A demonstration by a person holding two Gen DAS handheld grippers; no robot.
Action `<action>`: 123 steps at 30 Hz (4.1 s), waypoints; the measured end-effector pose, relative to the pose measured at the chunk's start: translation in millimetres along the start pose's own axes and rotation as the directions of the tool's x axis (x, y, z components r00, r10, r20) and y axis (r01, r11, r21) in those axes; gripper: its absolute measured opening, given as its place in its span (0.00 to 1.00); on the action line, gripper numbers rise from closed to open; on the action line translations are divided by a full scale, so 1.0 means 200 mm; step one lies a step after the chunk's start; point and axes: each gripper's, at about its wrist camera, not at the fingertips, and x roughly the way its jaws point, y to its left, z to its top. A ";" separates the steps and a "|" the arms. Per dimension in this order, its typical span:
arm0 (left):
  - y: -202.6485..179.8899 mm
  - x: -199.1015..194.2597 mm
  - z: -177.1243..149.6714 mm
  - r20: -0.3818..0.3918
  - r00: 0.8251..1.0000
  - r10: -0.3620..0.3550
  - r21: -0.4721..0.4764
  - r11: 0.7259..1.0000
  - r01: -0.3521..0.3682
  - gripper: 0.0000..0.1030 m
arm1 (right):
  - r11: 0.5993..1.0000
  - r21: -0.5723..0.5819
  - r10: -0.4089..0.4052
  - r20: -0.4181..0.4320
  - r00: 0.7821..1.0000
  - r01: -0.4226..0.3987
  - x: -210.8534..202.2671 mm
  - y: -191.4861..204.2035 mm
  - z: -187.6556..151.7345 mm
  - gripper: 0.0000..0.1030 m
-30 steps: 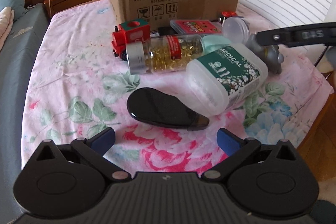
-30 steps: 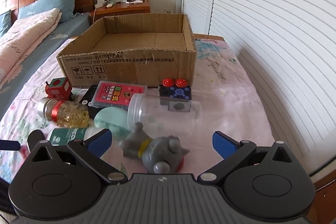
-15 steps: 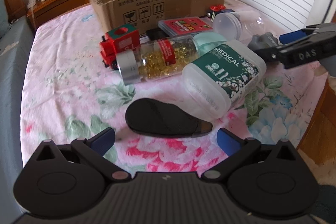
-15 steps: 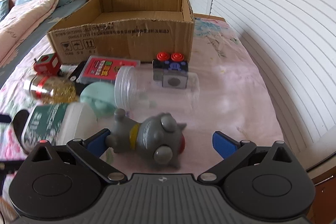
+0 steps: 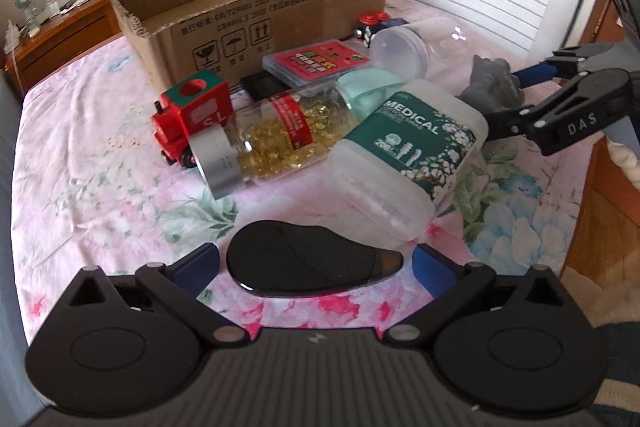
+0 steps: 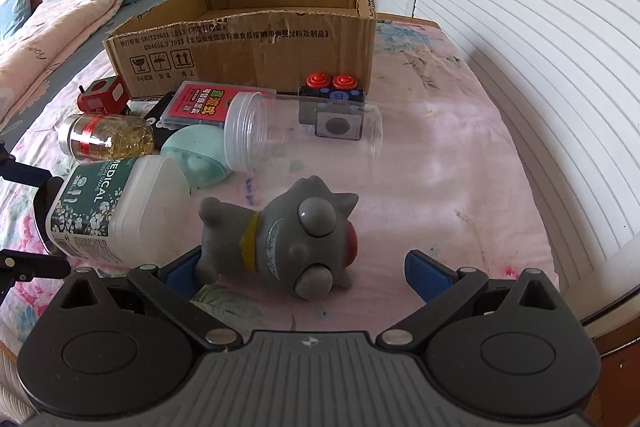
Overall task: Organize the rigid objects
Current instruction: 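Grasp the black oval case with the left tool while the right tool grasps the grey toy, then carry the black case and grey toy into the cardboard box and release both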
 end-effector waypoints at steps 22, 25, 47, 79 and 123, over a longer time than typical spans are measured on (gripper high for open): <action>-0.01 -0.02 0.01 -0.004 1.000 0.008 -0.026 1.000 -0.008 0.87 | 0.999 -0.038 -0.004 0.021 1.000 0.005 0.04 0.06 0.09 1.00; -0.02 -0.02 0.01 -0.006 1.000 0.010 -0.027 1.000 -0.010 0.87 | 0.999 -0.031 -0.016 0.021 1.000 0.016 0.05 0.06 0.10 1.00; -0.01 -0.17 0.08 -0.052 0.998 0.018 -0.063 0.998 -0.021 0.87 | 0.989 -0.146 0.012 -0.013 1.000 -0.014 -0.08 0.06 0.16 0.73; 0.51 0.24 1.12 0.003 0.976 0.217 -0.170 0.962 -0.213 0.87 | 0.976 -0.201 0.107 0.131 0.986 -0.080 -0.18 -0.04 0.79 0.72; 0.24 -0.28 0.33 0.123 0.946 0.299 -0.310 0.917 -0.250 0.99 | 0.998 -0.064 -0.022 0.037 0.999 0.025 0.49 0.08 1.42 1.00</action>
